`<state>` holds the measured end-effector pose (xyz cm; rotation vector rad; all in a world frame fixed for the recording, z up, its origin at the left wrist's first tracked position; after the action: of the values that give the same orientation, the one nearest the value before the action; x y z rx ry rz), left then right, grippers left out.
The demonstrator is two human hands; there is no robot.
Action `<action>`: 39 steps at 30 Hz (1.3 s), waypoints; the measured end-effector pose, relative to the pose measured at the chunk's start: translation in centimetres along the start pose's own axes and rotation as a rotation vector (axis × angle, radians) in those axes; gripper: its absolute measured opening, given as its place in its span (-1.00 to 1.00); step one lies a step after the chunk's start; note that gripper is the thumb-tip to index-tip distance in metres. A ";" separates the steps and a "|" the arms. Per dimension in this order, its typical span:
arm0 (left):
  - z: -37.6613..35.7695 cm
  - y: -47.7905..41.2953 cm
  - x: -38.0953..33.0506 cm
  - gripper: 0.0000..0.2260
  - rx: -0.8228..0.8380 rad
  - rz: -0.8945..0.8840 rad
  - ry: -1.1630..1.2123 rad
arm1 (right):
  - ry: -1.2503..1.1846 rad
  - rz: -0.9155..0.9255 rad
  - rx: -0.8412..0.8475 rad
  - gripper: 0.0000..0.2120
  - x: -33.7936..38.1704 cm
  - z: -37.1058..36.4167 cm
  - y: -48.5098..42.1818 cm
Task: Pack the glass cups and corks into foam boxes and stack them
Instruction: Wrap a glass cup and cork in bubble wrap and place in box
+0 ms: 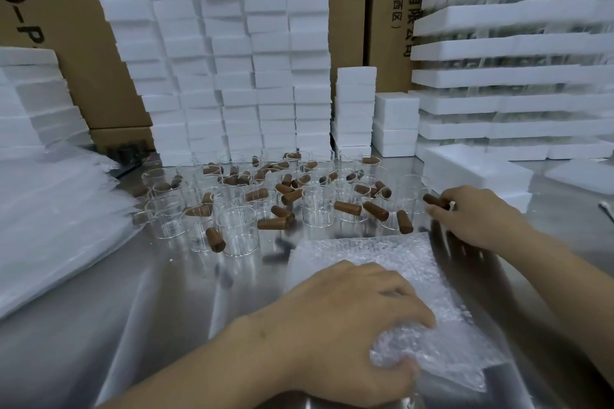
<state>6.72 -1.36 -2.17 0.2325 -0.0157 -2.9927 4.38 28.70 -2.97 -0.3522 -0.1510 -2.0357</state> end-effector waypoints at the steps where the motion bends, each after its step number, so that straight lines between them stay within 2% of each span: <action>1: 0.1 0.1 0.2 -0.59 0.000 0.016 -0.013 | -0.001 -0.003 -0.003 -0.73 -0.1 -0.1 -0.1; 5: 0.7 0.6 0.8 -0.62 0.002 0.103 -0.072 | -0.005 -0.021 -0.037 -0.67 -0.2 -0.4 -0.3; 8: 0.8 0.8 1.7 -0.45 -0.015 0.201 0.110 | -0.034 -0.048 -0.116 -0.64 -0.3 -0.3 -0.4; 12: -0.5 0.6 3.5 -0.42 0.186 0.295 0.193 | -0.102 -0.072 -0.275 -0.61 -0.3 0.5 -0.1; 13: -0.6 0.6 3.8 -0.43 0.183 0.289 0.196 | -0.125 -0.057 -0.320 -0.61 -0.1 0.8 0.1; 15: -0.5 0.4 4.5 -0.44 0.075 0.280 0.227 | -0.199 0.051 -0.403 -0.67 0.8 1.5 0.7; 18: 0.2 0.1 5.7 -0.50 -0.226 0.317 0.385 | -0.311 0.316 -0.485 -0.77 3.3 2.6 2.6; 21: 1.0 0.1 7.0 -0.73 -0.638 0.325 0.652 | -0.256 0.529 -0.545 -0.75 6.5 3.0 5.3; 24: 1.5 0.4 7.3 -0.79 -0.862 0.262 0.819 | -0.202 0.650 -0.567 -0.73 9.2 2.4 7.7; 29: 1.8 0.7 6.1 -0.81 -0.978 0.121 0.862 | -0.217 0.780 -0.643 -0.74 11.4 1.8 9.9; 34: 2.7 1.4 4.6 -0.75 -1.061 -0.057 0.909 | -0.267 0.761 -0.658 -0.81 11.2 2.3 10.1; 39: 3.2 1.3 4.0 -0.68 -1.072 -0.038 0.965 | -0.280 0.751 -0.640 -0.84 10.9 2.1 9.8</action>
<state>2.46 -3.20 0.39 1.3885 1.5491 -2.1485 8.61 15.38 2.02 -0.9354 0.4206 -1.2345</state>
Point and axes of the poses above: each hand's wrist, its own y-axis away from the middle knuckle, its own z-axis out of the back of the hand, x = y × z, the point moved 2 cm from there along -y, towards the middle knuckle, and after that the axes turned 10 degrees about x, right-handed, at the moved point
